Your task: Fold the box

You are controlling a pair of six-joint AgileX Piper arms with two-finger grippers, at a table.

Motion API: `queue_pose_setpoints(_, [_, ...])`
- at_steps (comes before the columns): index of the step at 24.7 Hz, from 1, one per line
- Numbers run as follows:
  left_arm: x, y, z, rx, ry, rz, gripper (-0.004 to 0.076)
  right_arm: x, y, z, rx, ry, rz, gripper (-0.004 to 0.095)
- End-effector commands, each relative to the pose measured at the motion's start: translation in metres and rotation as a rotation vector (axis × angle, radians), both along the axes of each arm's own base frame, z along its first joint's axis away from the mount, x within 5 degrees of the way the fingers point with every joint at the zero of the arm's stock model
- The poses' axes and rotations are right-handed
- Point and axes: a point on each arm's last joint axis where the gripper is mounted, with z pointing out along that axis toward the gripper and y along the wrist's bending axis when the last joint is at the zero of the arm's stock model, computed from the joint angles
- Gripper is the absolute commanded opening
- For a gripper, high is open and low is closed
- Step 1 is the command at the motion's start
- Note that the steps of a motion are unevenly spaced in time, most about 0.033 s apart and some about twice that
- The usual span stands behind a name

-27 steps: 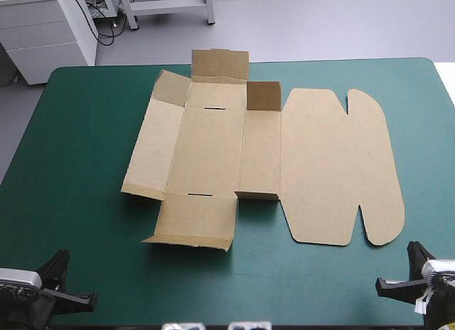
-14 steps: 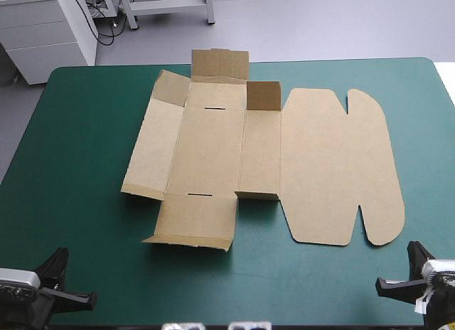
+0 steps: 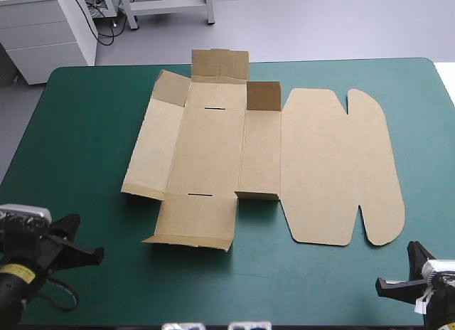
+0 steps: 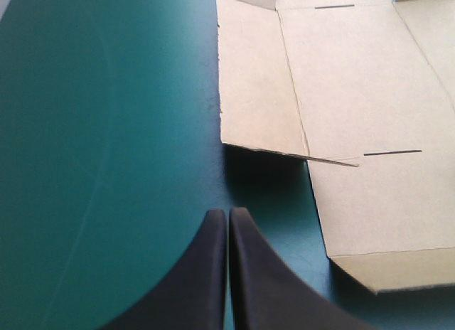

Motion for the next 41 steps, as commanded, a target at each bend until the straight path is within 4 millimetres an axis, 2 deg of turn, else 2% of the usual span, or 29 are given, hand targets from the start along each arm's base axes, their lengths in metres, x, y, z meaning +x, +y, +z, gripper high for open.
queue_pose_setpoints(1, [0.036, -0.007, 0.018, -0.032, 0.013, -0.018, -0.0006, 0.002, 0.0, 0.015, 0.001, -0.08, -0.001, -0.0004])
queue_pose_setpoints(5, [0.072, -0.017, 0.016, -0.006, 0.11, -0.113, 0.0021, 0.002, 0.0, 0.015, 0.001, -0.08, -0.001, -0.0004])
queue_pose_setpoints(13, [0.139, -0.032, 0.008, 0.019, 0.297, -0.236, 0.002, 0.002, 0.0, 0.015, 0.001, -0.08, -0.001, -0.0004])
queue_pose_setpoints(15, [0.163, -0.034, 0.007, -0.043, 0.358, -0.292, 0.002, 0.002, 0.0, 0.015, 0.001, -0.08, -0.001, -0.0004])
queue_pose_setpoints(17, [0.187, -0.025, 0.007, -0.161, 0.401, -0.329, 0.002, 0.002, 0.0, 0.015, 0.001, -0.08, -0.001, -0.0004])
queue_pose_setpoints(18, [0.202, -0.013, 0.005, -0.263, 0.434, -0.338, 0.002, 0.002, 0.0, 0.015, 0.001, -0.08, -0.001, -0.0004])
queue_pose_setpoints(19, [0.21, -0.005, 0.006, -0.31, 0.439, -0.343, 0.0019, 0.002, 0.0, 0.015, 0.001, -0.08, -0.001, -0.0004])
queue_pose_setpoints(20, [0.221, 0.01, 0.004, -0.385, 0.46, -0.339, 0.0019, 0.002, 0.0, 0.015, 0.001, -0.08, -0.001, -0.0004])
queue_pose_setpoints(22, [0.235, 0.028, -0.003, -0.423, 0.507, -0.315, 0.0015, 0.002, 0.0, 0.015, 0.001, -0.08, -0.001, -0.0004])
queue_pose_setpoints(26, [0.265, 0.04, -0.022, -0.504, 0.603, -0.314, 0.0015, 0.002, 0.0, 0.015, 0.001, -0.08, -0.001, -0.0004])
queue_pose_setpoints(29, [0.288, 0.048, -0.044, -0.598, 0.706, -0.221, 0.0013, 0.002, -0.001, 0.015, -0.007, -0.079, -0.005, -0.0004])
queue_pose_setpoints(33, [0.301, 0.054, -0.059, -0.588, 0.749, -0.195, 0.0015, 0.002, -0.001, 0.015, -0.007, -0.079, -0.005, -0.0004])
queue_pose_setpoints(35, [0.303, 0.056, -0.064, -0.558, 0.77, -0.186, 0.0042, 0.002, -0.001, 0.015, -0.007, -0.079, -0.005, -0.0004])
queue_pose_setpoints(38, [0.303, 0.058, -0.067, -0.545, 0.781, -0.182, 0.0154, 0.002, -0.001, 0.015, -0.007, -0.079, -0.005, -0.0004])
queue_pose_setpoints(41, [0.303, 0.057, -0.067, -0.551, 0.778, -0.183, 0.0301, 0.002, -0.001, 0.015, -0.007, -0.079, -0.005, -0.0004])
